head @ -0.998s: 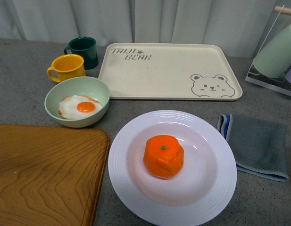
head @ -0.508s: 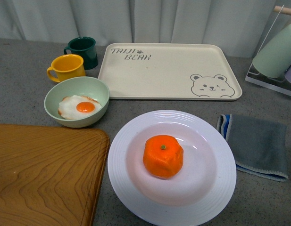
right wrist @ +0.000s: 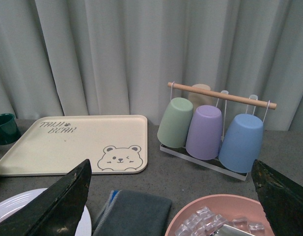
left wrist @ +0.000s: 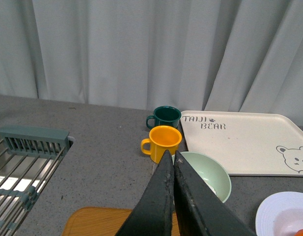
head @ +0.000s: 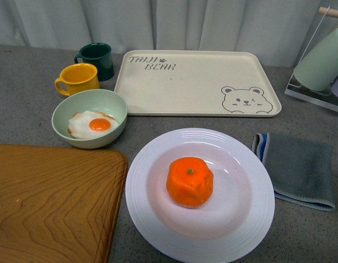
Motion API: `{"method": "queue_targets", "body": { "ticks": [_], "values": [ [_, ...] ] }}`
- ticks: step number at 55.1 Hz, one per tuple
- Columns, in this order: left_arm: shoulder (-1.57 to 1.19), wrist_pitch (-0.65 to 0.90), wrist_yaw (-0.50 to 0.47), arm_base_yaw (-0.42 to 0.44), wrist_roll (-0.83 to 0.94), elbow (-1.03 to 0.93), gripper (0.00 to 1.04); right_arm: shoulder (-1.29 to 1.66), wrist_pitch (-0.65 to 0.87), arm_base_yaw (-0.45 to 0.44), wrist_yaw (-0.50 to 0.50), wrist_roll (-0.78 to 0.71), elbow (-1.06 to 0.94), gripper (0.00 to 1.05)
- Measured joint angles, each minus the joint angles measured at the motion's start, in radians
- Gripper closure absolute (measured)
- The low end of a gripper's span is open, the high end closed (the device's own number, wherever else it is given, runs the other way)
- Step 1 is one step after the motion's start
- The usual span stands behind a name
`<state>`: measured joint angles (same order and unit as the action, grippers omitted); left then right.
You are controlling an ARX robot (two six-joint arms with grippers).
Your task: Place orange and plate with both arms
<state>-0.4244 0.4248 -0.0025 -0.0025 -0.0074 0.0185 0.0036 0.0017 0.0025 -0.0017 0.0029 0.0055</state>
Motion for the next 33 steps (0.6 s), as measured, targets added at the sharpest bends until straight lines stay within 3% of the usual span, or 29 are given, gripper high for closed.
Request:
{"method": "queue_targets", "body": {
  "ticks": [33],
  "values": [
    [0.23, -0.226, 0.0, 0.0, 0.0, 0.0, 1.01, 0.0, 0.0, 0.0, 0.0, 0.0, 0.0, 0.09]
  ]
}}
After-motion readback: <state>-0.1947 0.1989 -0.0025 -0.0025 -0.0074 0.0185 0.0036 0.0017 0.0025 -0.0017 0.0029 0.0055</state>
